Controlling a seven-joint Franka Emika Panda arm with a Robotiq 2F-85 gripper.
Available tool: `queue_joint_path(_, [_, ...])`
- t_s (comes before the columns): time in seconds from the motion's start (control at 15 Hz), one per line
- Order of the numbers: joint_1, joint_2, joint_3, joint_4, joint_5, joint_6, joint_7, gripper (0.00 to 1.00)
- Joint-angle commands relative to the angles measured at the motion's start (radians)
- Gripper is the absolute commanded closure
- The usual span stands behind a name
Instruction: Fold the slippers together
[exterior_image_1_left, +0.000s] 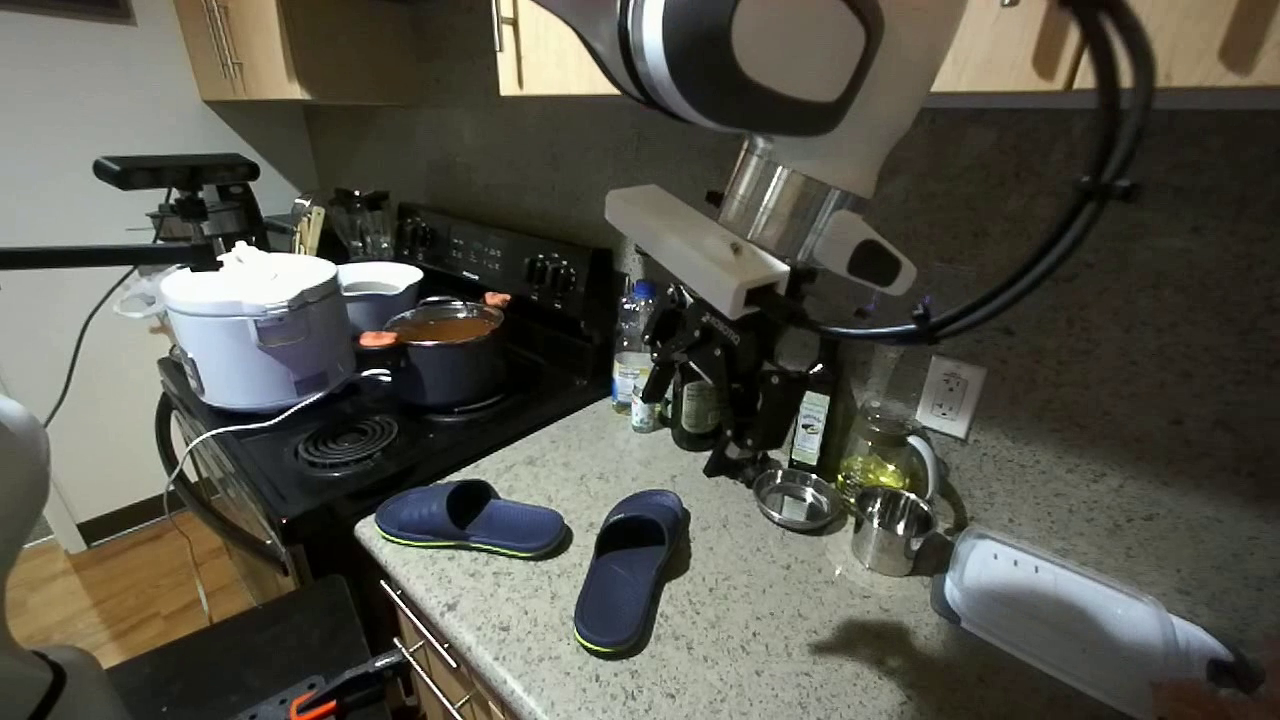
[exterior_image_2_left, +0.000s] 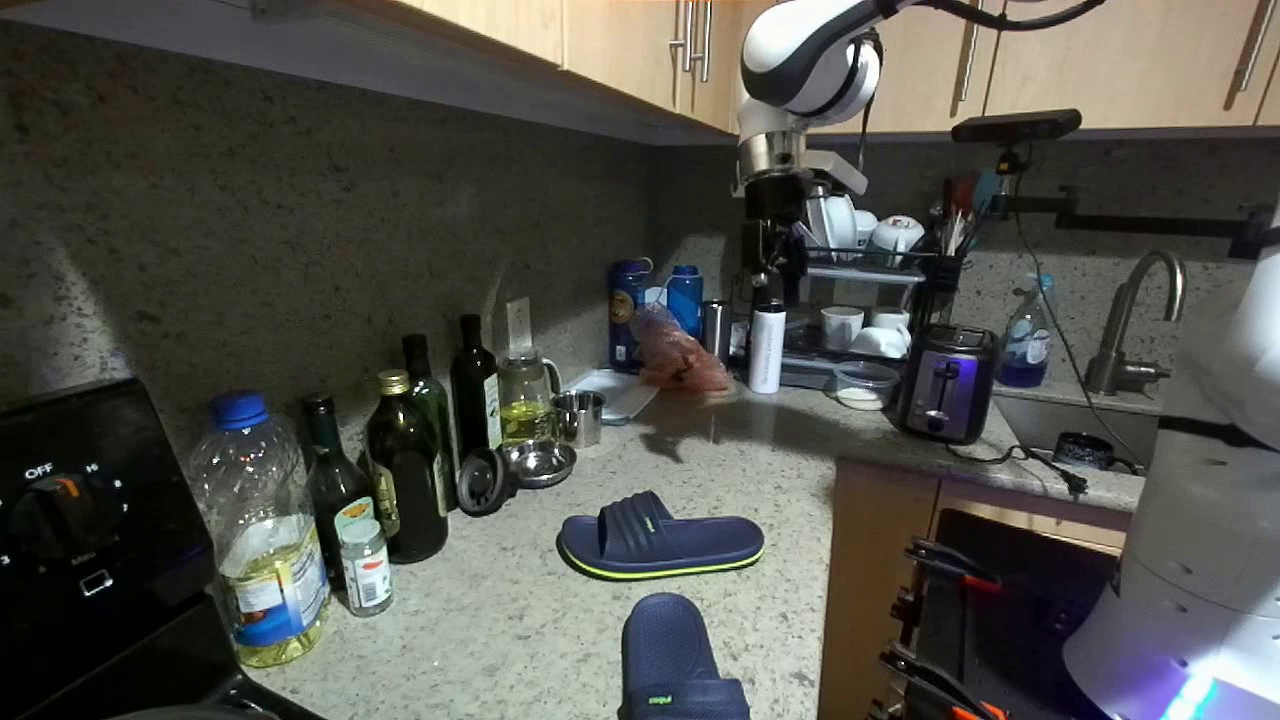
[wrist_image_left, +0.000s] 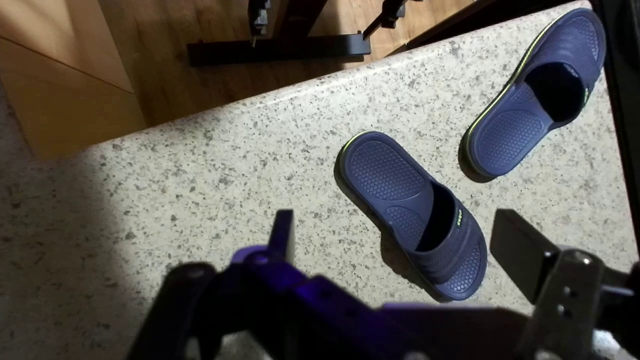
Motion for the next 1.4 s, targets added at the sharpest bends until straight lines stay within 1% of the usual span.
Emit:
queue_joint_path(0.0, [0.012, 0.009, 0.061, -0.066, -0.031, 0.092, 0.014, 0.0])
queue_joint_path(0.33, [0.054, 0.059, 0.136, -0.149, -0.049, 0.209, -0.033, 0.0])
queue_joint_path(0.67, [0.092, 0.091, 0.194, -0.241, -0.101, 0.442, -0.001, 0.0])
queue_joint_path(0.87, [0.11, 0.091, 0.218, -0.286, -0.105, 0.572, 0.01, 0.0])
queue_joint_path(0.93, [0.116, 0.091, 0.225, -0.297, -0.11, 0.599, 0.013, 0.0])
queue_joint_path(1.07, [0.123, 0.099, 0.233, -0.302, -0.118, 0.625, 0.015, 0.0])
queue_joint_path(1.13, [0.124, 0.095, 0.234, -0.3, -0.126, 0.622, 0.02, 0.0])
queue_joint_path(1.2, [0.121, 0.109, 0.231, -0.283, -0.103, 0.594, 0.0, 0.0])
queue_joint_path(1.33, [0.123, 0.109, 0.232, -0.283, -0.108, 0.598, 0.0, 0.0])
